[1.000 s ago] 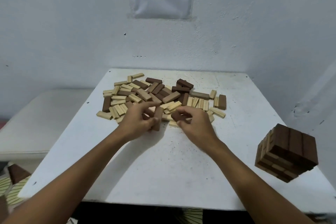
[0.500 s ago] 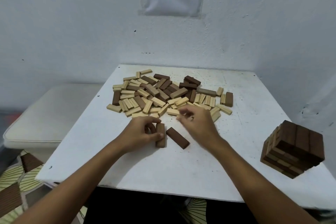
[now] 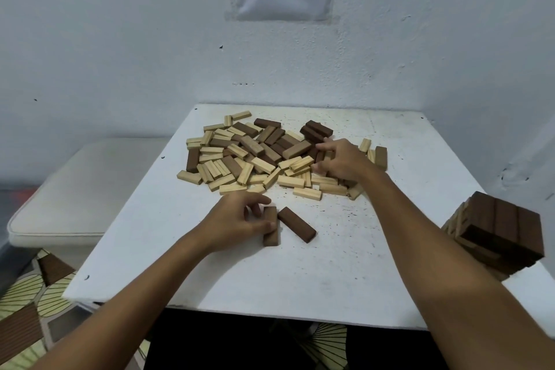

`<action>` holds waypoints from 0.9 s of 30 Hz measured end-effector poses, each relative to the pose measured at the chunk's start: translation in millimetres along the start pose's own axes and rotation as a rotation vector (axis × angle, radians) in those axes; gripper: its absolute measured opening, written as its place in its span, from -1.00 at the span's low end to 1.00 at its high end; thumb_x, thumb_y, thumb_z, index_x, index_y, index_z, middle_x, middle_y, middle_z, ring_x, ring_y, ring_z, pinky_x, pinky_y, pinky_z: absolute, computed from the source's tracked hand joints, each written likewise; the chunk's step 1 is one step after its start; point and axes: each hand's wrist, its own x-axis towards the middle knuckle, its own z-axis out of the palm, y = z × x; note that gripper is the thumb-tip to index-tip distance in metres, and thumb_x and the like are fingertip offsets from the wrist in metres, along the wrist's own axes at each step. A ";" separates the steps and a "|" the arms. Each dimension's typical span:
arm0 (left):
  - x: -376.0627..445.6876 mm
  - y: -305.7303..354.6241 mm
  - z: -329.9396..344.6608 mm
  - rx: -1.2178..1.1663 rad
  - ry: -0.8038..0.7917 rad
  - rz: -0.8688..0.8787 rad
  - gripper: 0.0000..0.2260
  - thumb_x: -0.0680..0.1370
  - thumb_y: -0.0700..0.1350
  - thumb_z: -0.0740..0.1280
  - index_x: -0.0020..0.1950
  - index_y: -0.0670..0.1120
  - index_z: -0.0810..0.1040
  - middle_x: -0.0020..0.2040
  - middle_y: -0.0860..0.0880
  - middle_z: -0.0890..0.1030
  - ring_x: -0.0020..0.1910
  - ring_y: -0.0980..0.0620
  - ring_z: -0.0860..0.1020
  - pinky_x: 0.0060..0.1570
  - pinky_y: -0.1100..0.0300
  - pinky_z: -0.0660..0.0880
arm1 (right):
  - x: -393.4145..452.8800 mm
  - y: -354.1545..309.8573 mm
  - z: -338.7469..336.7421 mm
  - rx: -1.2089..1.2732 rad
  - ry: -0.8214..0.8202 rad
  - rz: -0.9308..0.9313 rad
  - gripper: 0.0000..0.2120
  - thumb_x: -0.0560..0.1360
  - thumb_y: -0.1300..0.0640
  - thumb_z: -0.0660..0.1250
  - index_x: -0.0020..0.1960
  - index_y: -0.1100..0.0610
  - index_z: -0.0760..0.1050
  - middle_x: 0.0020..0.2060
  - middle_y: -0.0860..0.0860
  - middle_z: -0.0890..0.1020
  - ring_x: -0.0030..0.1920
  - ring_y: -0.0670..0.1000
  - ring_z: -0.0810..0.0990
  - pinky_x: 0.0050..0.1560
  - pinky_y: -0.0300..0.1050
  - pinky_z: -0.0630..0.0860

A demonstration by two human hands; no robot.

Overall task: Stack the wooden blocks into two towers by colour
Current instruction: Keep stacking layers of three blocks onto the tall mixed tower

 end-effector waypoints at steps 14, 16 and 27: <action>-11.1 18.5 45.1 0.202 0.167 0.200 -0.40 0.35 0.30 0.29 0.29 0.02 0.56 0.18 0.09 0.55 0.17 0.07 0.31 0.19 0.08 0.35 | -19.8 -0.6 6.1 0.107 0.172 0.037 -0.37 0.23 0.12 0.64 0.27 0.11 0.55 0.16 0.11 0.56 0.15 0.07 0.53 0.05 -0.13 0.44; -11.3 18.7 42.9 0.174 0.170 0.211 -0.47 0.38 0.21 0.34 0.29 0.01 0.57 0.15 0.11 0.56 0.14 0.11 0.30 0.17 0.10 0.34 | -22.5 1.7 7.6 0.149 0.179 0.058 -0.38 0.19 0.10 0.66 0.21 0.14 0.57 0.11 0.11 0.59 0.14 0.08 0.55 0.00 -0.15 0.45; -11.3 26.7 53.4 0.254 0.238 0.138 -0.32 0.28 0.46 0.23 0.12 -0.02 0.63 0.07 0.09 0.61 0.13 0.05 0.38 0.11 0.02 0.41 | -39.7 4.1 20.8 0.137 0.377 -0.099 -0.52 0.25 0.13 0.62 0.13 0.13 0.60 0.06 0.00 0.45 0.07 -0.09 0.43 -0.10 -0.52 0.34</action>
